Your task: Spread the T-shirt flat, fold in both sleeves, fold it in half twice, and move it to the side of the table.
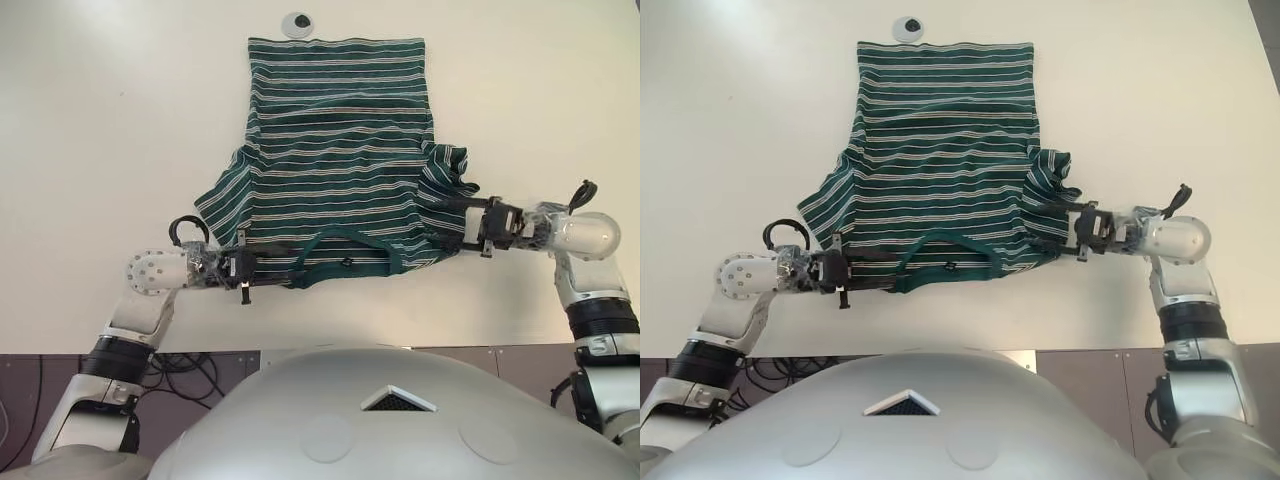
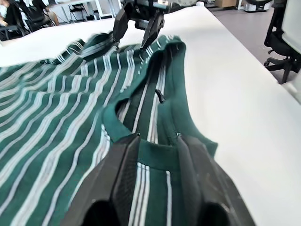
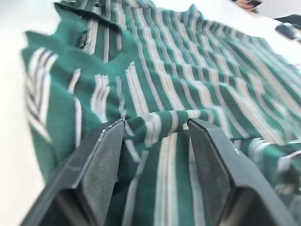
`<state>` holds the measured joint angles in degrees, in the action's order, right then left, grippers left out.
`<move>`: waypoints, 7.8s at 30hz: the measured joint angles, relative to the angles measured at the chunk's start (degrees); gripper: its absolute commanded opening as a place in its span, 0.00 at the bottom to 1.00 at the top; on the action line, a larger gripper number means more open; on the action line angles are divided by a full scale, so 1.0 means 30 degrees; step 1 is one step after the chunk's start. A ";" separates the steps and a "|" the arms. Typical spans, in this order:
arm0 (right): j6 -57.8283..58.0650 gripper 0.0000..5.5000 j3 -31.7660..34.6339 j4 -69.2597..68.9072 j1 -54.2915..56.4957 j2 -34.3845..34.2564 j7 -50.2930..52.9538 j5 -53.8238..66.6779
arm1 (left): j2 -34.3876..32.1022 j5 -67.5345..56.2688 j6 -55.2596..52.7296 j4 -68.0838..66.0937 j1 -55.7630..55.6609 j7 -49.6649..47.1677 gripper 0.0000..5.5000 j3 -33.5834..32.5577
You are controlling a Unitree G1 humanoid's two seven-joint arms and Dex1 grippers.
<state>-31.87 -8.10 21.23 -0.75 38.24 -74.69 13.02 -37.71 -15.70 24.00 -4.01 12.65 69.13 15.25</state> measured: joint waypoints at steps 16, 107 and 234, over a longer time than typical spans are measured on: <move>0.0851 0.45 0.0252 -0.1191 -0.1563 0.1746 0.0544 -0.0005 | -0.1192 -0.7021 -0.3180 0.4357 0.3665 -0.0103 0.26 -0.5282; 0.6040 0.45 0.4218 -0.4732 -0.1964 -0.0643 -0.0423 0.6727 | 0.5978 -0.4430 -1.1707 -0.0144 -0.2147 -0.2979 0.00 -0.4703; 2.2736 0.07 0.0996 -0.9873 -0.1497 -0.2851 0.8016 0.6735 | 1.0185 -0.6987 -0.7491 0.2368 -0.2972 -0.7537 0.51 -0.7420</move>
<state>36.34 -5.11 -8.39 -5.24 29.69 -50.64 33.22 -7.16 -36.66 1.53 3.10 3.73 46.52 -7.01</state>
